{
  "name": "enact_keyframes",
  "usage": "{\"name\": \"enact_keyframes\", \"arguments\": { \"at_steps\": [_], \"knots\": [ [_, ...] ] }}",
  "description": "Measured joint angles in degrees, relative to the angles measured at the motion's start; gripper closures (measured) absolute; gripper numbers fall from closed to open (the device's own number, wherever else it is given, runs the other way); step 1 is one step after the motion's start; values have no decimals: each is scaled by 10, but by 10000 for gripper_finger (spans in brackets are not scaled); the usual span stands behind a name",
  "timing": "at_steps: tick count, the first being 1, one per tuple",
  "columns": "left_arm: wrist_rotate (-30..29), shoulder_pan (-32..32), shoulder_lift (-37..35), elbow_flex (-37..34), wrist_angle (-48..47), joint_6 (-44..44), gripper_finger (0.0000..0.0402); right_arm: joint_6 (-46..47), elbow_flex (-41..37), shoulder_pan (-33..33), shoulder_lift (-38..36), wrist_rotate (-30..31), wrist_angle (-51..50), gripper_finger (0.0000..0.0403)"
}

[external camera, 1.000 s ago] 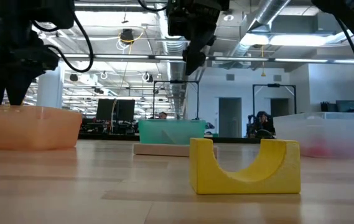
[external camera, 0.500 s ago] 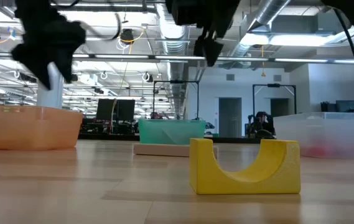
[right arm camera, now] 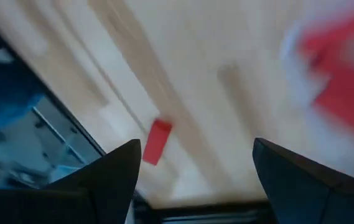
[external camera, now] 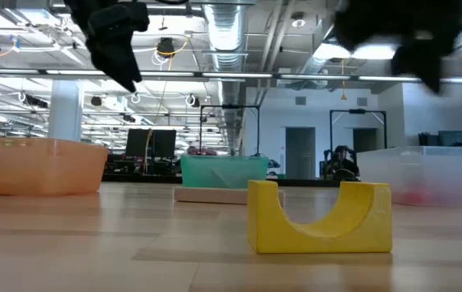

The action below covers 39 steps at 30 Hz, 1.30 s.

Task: Sort & place blocks by color
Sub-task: Put the red block into the green bin

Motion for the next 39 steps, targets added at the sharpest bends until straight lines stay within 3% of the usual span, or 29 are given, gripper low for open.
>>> {"name": "enact_keyframes", "arguments": {
  "at_steps": [6, 12, 23, 30, 34, 39],
  "knots": [
    [57, 65, 0, 0, 69, 90, 38, 323, -140, 133, -54, -17, 118, 74],
    [107, 113, 6, 0, 105, 113, 38, 496, -171, 220, -38, -19, 204, 74],
    [142, 145, 5, 0, 108, 99, 38, 493, -172, 287, 113, -37, 338, 74],
    [143, 145, 5, 0, 108, 78, 38, 484, -170, 289, 155, -50, 343, 90],
    [141, 145, 5, 0, 109, 68, 38, 478, -170, 287, 155, -48, 329, 149],
    [141, 145, 5, 0, 109, 61, 38, 471, -173, 286, 122, -1, 286, 283]
  ]
}}
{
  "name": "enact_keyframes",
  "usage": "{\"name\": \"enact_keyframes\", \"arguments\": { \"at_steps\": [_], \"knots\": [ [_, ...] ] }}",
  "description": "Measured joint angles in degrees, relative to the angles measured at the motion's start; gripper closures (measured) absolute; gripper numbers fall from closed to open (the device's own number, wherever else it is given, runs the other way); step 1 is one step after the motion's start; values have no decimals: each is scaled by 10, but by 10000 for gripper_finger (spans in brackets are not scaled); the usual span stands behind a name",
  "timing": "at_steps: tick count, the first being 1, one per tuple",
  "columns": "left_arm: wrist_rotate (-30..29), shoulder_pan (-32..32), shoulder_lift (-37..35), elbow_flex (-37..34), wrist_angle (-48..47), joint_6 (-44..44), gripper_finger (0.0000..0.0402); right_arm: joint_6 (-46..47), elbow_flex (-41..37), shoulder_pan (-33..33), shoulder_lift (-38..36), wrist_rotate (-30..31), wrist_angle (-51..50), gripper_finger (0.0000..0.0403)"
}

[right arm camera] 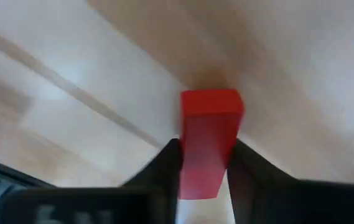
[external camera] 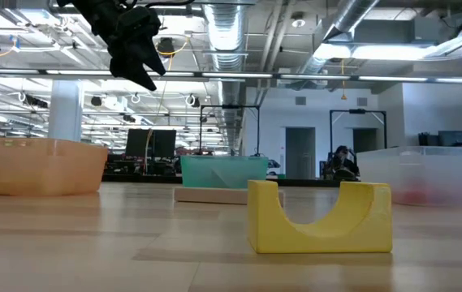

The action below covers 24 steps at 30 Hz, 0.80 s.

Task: Sort & place blocks by color
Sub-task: Put the red block into the green bin

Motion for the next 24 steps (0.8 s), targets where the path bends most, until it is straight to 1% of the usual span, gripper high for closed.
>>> {"name": "enact_keyframes", "arguments": {
  "at_steps": [2, 6, 9, 13, 16, 18, 20, 24],
  "knots": [
    [0, 0, 0, 0, 0, -4, 38, -11, -1, -6, -34, 35, -15, 328],
    [-1, 0, 0, 0, 0, -6, 38, -45, 0, -27, -131, 92, -46, 331],
    [-5, 0, 0, 0, 3, -7, 38, -69, 4, -46, -205, 152, -91, 331],
    [-5, 0, 0, 0, 21, -7, 38, -132, 25, -86, -290, 261, -152, 331],
    [-6, 0, 0, 0, 36, -8, 38, -189, 30, -132, -339, 337, -194, 331],
    [-6, 0, 0, 0, 44, -9, 38, -236, 31, -175, -359, 358, -216, 331],
    [-6, 0, 0, 0, 45, -17, 38, -296, 31, -219, -368, 364, -233, 331],
    [-6, 0, 0, 0, 41, -36, 38, -418, 31, -302, -358, 365, -237, 331]
  ]
}}
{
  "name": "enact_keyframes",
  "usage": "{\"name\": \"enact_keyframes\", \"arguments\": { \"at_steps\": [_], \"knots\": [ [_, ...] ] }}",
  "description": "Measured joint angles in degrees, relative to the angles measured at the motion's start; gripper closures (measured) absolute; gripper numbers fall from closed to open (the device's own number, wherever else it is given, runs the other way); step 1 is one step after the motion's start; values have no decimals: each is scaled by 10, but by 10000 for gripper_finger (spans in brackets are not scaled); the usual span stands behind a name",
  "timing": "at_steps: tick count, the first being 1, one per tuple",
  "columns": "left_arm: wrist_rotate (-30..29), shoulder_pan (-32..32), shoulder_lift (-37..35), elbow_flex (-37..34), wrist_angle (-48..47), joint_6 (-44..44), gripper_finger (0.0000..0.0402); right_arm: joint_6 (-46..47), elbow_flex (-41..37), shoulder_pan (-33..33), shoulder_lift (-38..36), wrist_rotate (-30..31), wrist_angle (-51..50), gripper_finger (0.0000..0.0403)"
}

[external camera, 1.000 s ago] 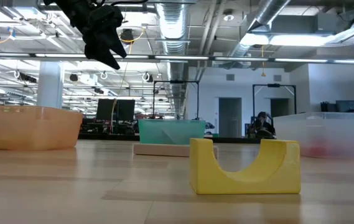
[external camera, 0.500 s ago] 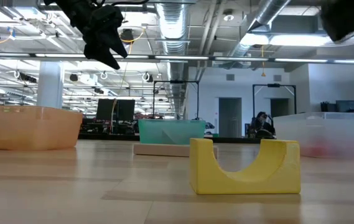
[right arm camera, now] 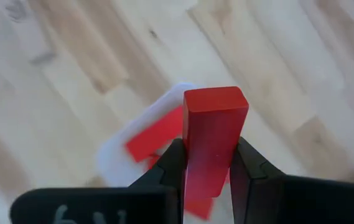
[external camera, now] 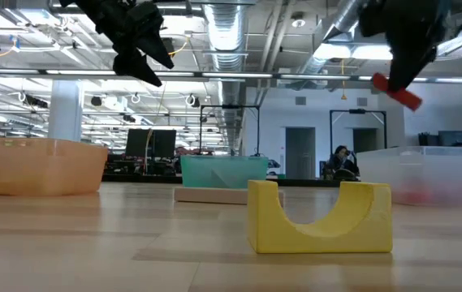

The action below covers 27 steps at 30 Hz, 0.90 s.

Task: Sort & place blocks by color
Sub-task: Put the red block into the green bin

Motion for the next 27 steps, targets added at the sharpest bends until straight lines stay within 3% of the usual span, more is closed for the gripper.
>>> {"name": "enact_keyframes", "arguments": {
  "at_steps": [5, 10, 17, 22, 27],
  "knots": [
    [6, 0, 0, 0, -18, -29, 38, -117, 0, -66, 45, -31, -23, 331],
    [4, -6, 0, 0, -49, -44, 38, -233, -1, -62, 105, -46, -54, 331],
    [0, -20, 0, 0, -55, -55, 38, -319, -62, -58, 140, -98, -5, 329],
    [-3, -20, 0, 0, -54, -58, 38, -333, -97, -58, 121, -129, 13, 298],
    [27, -20, 0, 0, -30, -45, 38, -332, -114, -58, 109, -129, 13, 240]
  ]
}}
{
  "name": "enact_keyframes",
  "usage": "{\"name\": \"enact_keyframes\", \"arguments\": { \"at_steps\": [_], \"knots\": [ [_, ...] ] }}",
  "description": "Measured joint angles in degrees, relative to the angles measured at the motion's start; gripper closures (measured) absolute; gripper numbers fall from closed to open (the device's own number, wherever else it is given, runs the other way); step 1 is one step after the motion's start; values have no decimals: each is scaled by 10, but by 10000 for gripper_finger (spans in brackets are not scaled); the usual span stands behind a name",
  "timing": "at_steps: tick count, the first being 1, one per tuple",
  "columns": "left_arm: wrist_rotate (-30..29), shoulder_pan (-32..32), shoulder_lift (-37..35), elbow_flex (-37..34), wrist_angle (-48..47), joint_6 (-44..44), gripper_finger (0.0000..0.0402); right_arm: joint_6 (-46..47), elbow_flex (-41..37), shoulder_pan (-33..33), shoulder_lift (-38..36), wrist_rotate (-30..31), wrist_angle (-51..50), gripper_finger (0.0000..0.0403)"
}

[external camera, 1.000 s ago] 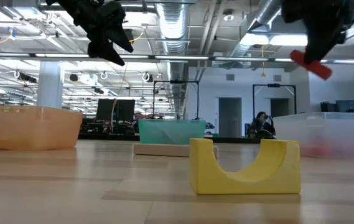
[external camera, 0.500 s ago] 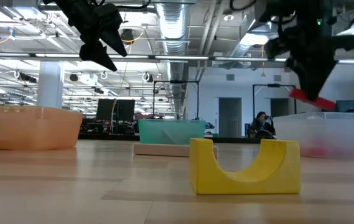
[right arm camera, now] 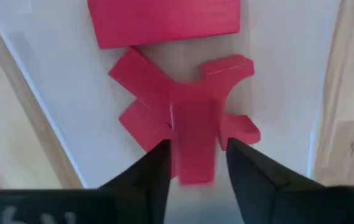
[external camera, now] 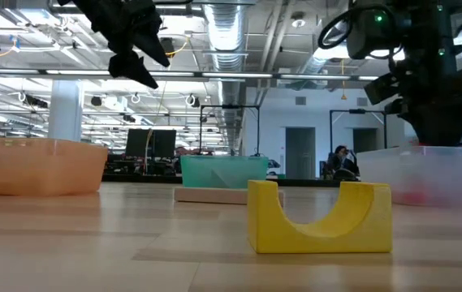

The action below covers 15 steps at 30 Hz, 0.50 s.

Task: Sort & place blocks by color
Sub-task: Put the red block into the green bin, then put the brown block into the green bin

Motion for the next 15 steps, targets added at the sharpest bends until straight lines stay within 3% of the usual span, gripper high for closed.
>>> {"name": "enact_keyframes", "arguments": {
  "at_steps": [8, 15],
  "knots": [
    [42, 0, 0, 0, 42, 18, 38, 5, 4, 0, 0, -36, -21, 156],
    [101, -43, 73, 1, 87, 95, 38, 39, 56, 0, -17, -36, -56, 146]
  ]
}}
